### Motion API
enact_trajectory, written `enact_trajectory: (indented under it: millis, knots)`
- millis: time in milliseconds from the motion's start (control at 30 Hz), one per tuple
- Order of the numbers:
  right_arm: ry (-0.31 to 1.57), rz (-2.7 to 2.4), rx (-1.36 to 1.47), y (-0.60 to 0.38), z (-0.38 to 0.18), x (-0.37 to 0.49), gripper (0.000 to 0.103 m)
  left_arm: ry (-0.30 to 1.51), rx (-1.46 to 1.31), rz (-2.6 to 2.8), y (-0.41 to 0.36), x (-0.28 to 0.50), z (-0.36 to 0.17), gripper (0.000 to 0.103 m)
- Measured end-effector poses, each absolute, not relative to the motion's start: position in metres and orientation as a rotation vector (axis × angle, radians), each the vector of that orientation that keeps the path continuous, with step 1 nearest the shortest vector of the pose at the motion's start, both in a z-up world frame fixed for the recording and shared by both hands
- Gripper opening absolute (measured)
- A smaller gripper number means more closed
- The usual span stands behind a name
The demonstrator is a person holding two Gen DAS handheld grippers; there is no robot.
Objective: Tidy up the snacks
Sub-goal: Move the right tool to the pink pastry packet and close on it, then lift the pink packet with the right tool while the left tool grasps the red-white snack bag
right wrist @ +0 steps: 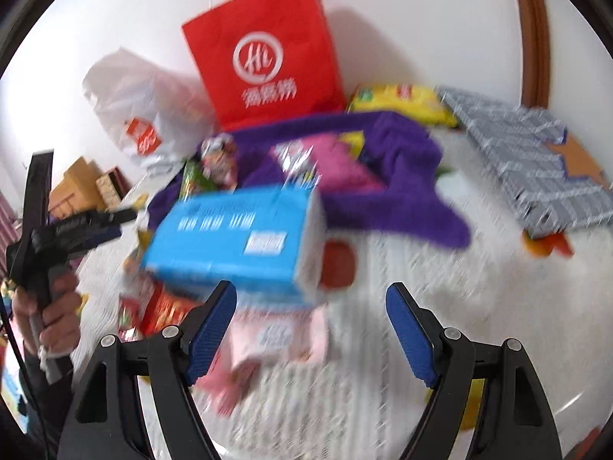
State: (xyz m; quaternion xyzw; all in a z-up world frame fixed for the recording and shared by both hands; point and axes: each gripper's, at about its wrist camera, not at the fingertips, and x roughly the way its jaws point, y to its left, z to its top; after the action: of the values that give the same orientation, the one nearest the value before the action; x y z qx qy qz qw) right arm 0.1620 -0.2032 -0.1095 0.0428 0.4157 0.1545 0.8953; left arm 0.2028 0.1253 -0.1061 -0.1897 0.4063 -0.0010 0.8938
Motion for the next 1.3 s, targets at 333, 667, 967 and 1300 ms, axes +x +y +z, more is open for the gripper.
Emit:
enact_trajectory:
  millis: [333,667,967,1300]
  knots:
    - [0.949,0.339,-0.027,-0.156,-0.141,0.162,0.080,0.810,-0.361,-0.007,0.122,0.192,-0.102,0.068]
    - [0.943,0.294,-0.170,-0.144,-0.156,0.161,0.074,0.804,-0.329,-0.023,0.112,0.189,-0.101,0.068]
    - [0.907,0.330,-0.095,-0.163,-0.138,0.151,0.032,0.799,-0.319,-0.039,0.109,0.187,-0.101,0.068]
    - [0.864,0.277,0.023,-0.196,-0.121,0.135,0.030,0.802,-0.334,-0.052,0.117,0.180,-0.103,0.068]
